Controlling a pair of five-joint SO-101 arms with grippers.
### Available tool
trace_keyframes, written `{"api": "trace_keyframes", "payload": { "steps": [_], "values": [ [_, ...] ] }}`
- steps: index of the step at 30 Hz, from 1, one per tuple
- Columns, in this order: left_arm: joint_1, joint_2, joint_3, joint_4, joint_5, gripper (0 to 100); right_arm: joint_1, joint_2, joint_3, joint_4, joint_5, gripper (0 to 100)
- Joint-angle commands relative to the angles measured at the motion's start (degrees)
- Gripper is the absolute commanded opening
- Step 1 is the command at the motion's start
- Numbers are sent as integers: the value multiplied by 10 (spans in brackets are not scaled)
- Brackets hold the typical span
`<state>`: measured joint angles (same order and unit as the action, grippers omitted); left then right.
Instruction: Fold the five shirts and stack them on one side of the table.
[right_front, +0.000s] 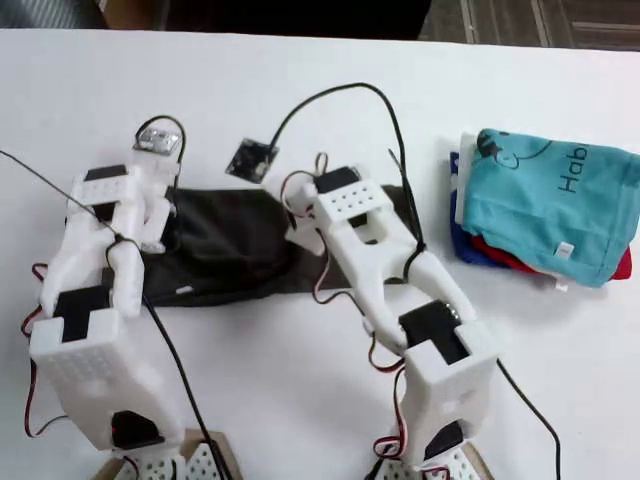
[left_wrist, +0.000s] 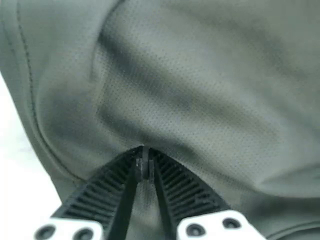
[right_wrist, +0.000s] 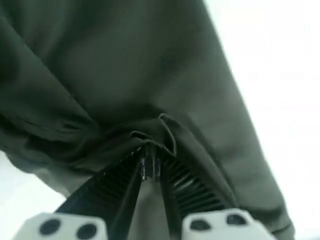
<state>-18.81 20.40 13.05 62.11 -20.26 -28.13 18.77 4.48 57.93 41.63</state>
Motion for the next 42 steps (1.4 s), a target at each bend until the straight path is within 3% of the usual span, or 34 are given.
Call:
{"api": "trace_keyframes", "payload": {
  "steps": [1, 7, 11, 14, 17, 23, 37, 42],
  "values": [
    [-5, 0, -20, 0, 3, 26, 22, -51, -57, 29, -5, 22],
    [-5, -4, -84, 25, 4, 27, 41, -108, -72, 114, -5, 34],
    [-16, -18, -172, 114, 4, 37, 60, -108, -71, 165, -5, 170],
    [-40, -23, -247, 176, 4, 129, 72, -112, -53, 171, 0, 231],
    [-78, -17, -288, 196, -1, 234, 75, -113, -36, 171, 0, 204],
    [-130, 48, -292, 191, -48, 226, 92, -121, -39, 202, -2, 177],
    [-130, 229, -387, 184, -45, 226, 89, -240, -34, 249, 0, 173],
    [-94, 243, -390, 224, -47, 226, 91, -240, -34, 247, 0, 173]
  ]
}}
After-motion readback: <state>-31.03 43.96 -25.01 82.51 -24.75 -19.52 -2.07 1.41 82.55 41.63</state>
